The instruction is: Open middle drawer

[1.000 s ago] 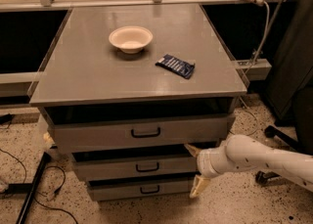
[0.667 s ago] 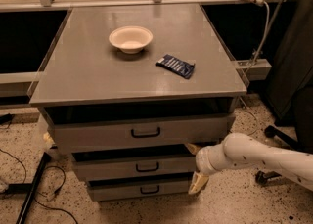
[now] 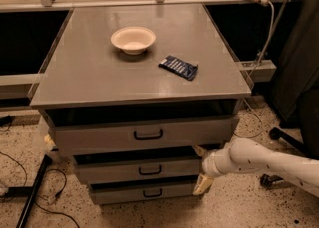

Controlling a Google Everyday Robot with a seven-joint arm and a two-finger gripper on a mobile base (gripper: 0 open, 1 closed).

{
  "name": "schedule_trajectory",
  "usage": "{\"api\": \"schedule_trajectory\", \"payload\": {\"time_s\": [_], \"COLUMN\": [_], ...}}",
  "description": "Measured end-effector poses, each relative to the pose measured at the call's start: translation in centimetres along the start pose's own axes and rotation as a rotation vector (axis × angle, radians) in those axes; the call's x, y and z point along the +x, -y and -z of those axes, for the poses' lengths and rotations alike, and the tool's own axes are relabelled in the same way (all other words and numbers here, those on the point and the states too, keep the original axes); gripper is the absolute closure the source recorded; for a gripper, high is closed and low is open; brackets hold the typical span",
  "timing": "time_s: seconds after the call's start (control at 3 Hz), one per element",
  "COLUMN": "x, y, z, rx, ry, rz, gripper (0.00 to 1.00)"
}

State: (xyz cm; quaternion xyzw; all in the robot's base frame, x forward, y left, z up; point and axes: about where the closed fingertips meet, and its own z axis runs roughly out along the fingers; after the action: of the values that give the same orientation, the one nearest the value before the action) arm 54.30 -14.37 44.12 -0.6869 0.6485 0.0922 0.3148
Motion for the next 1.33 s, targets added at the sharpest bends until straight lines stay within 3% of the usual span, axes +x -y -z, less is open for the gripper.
{"api": "schedule_trajectory", "payload": {"time_s": [0.67, 1.0, 1.33], "x": [0.1, 1.4, 1.4], "y": [0.5, 0.9, 0.9], "z": [-1.7, -4.0, -4.1], "rx": [0.016, 0.02, 0.02], "ry": [0.018, 0.029, 0.029], "rz": [0.018, -0.002, -0.003], "gripper": [0.0, 0.0, 0.0]}}
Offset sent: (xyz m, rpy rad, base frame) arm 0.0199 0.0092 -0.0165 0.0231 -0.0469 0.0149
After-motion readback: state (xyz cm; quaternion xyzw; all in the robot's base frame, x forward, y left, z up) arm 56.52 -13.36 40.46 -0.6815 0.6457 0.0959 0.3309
